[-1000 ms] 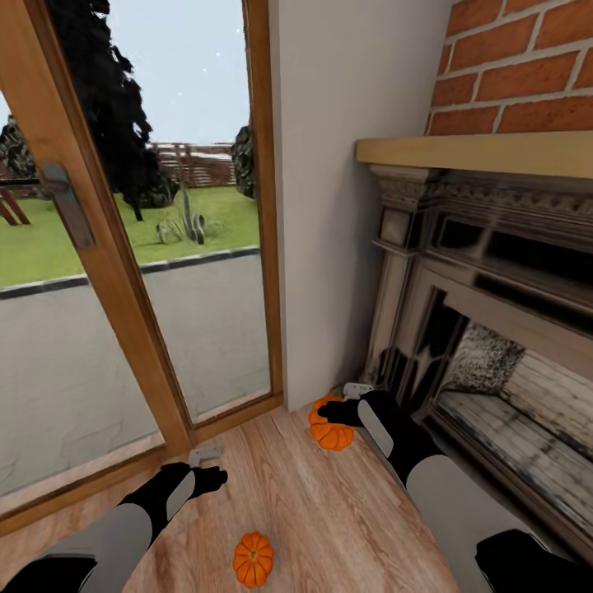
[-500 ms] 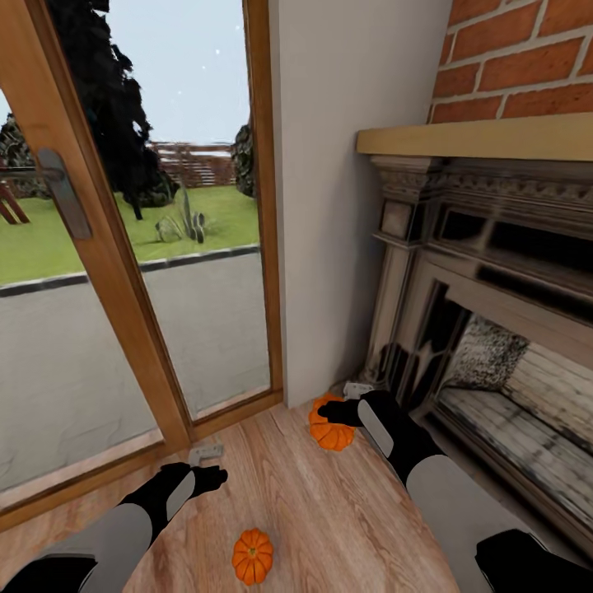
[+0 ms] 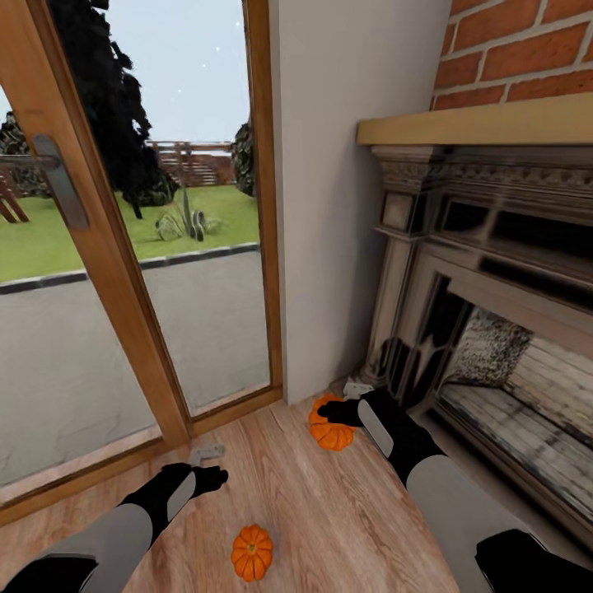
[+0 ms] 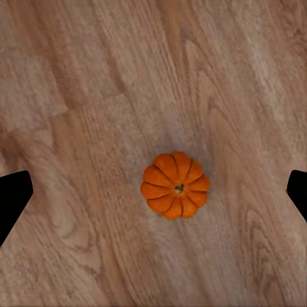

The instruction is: Place each of the two pumpkins and all three candles from the living room inside a cabinet in the living room (use any cabinet), then make sure every cabinet is closed, and position the cauldron so it is next to a table in the living room.

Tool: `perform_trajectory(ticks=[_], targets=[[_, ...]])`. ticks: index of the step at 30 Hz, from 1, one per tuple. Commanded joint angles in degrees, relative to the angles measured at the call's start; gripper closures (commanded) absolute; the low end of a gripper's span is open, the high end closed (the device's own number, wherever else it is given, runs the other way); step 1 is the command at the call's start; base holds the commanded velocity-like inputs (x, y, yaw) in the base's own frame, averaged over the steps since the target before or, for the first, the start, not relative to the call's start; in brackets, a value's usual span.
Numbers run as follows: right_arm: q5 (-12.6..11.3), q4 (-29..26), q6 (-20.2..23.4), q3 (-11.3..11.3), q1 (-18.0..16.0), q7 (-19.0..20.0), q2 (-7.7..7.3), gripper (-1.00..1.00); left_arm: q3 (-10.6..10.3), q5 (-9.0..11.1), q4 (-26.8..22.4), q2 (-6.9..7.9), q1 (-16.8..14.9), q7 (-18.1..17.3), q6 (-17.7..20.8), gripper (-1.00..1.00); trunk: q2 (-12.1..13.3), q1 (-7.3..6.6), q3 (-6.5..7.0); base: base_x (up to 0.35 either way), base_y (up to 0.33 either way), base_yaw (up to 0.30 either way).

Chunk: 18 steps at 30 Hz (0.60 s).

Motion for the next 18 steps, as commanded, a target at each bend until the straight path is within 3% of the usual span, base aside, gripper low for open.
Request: perform_trajectory(ticks=[1,18], targets=[[-0.7,-0.1,0.1,0.2,0.0,-0.4,-0.03,1.00,-0.5,0.6,-0.1,0.03,0.0,0.2,0.3,-1.00,-0.4,0.22,-0.23,0.000,0.000,0.000],[-0.7,-0.1,0.2,0.1,0.0,-0.4,-0.07,1.00,-0.9,0.6,-0.1,-0.66,0.0,0.3,0.3,-1.00,-7.3,3.95,-3.29,0.000,0.000,0.000]])
